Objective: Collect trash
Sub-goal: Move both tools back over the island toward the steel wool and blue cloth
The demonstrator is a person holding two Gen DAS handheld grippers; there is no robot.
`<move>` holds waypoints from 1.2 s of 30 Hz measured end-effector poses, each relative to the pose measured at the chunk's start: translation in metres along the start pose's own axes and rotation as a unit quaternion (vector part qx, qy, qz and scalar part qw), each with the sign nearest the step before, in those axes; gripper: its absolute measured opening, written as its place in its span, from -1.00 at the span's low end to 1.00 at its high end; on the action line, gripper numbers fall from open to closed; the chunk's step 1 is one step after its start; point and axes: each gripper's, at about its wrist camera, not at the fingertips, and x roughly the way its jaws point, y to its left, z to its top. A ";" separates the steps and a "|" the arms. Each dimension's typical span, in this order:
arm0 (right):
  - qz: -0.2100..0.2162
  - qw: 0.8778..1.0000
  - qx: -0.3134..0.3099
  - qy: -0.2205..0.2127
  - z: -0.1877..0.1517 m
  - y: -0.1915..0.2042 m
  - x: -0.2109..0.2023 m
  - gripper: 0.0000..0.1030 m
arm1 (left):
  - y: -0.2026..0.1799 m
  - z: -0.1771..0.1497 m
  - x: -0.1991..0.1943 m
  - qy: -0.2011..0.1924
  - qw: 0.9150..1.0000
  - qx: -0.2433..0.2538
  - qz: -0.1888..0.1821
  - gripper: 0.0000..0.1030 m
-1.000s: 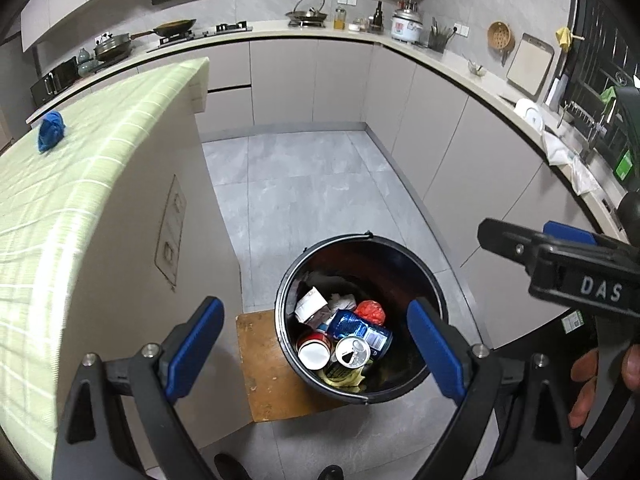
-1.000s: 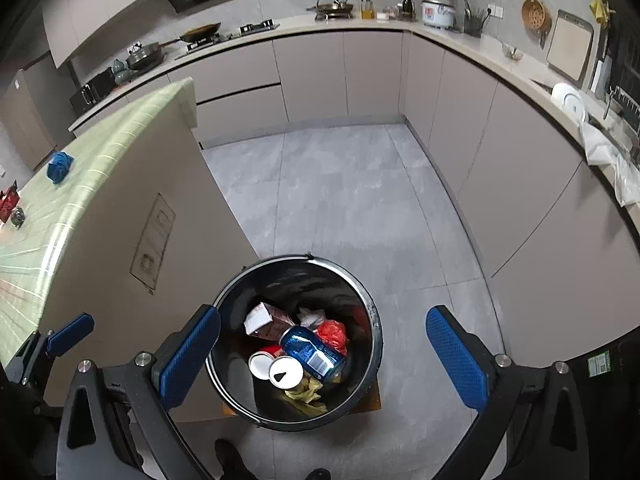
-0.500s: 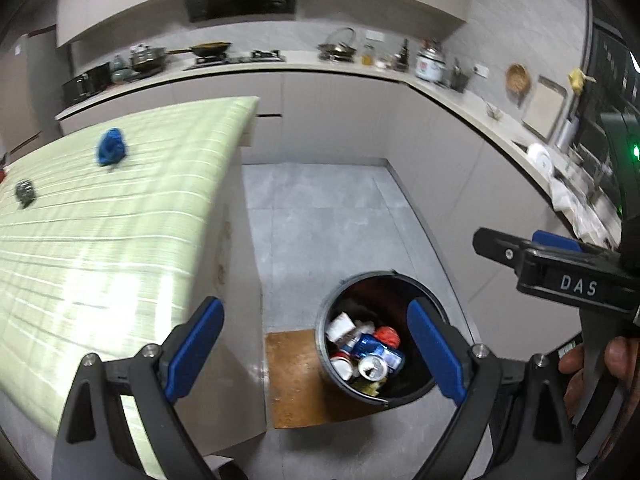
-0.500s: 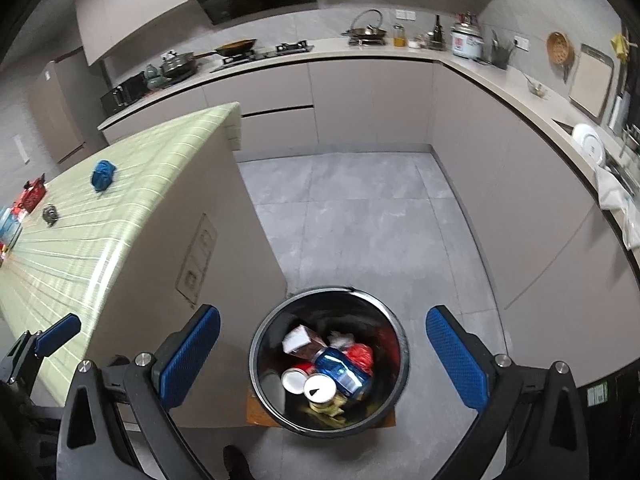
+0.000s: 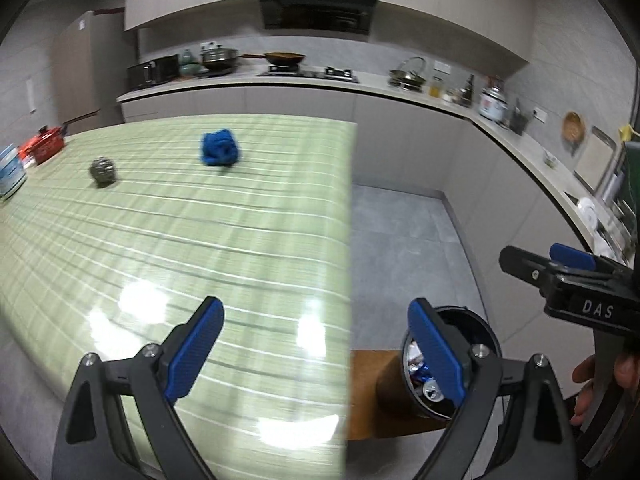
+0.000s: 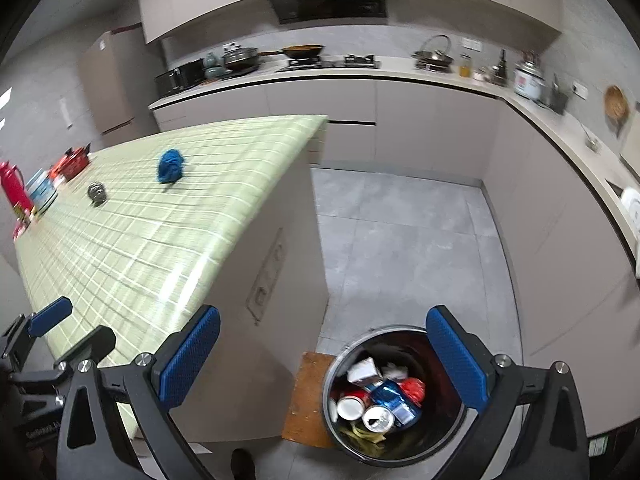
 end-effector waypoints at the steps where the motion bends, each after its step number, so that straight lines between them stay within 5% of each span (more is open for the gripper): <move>1: 0.003 1.000 -0.003 -0.001 0.003 0.008 0.001 1.00 | 0.005 0.001 -0.001 -0.001 1.000 -0.002 0.003 0.83; 22: 0.067 0.995 -0.070 0.004 0.080 0.171 0.070 1.00 | 0.189 0.049 0.022 -0.009 0.994 -0.082 0.066 0.83; 36: 0.068 0.994 -0.087 0.025 0.136 0.259 0.166 1.00 | 0.287 0.099 0.092 0.012 0.993 -0.091 0.074 0.85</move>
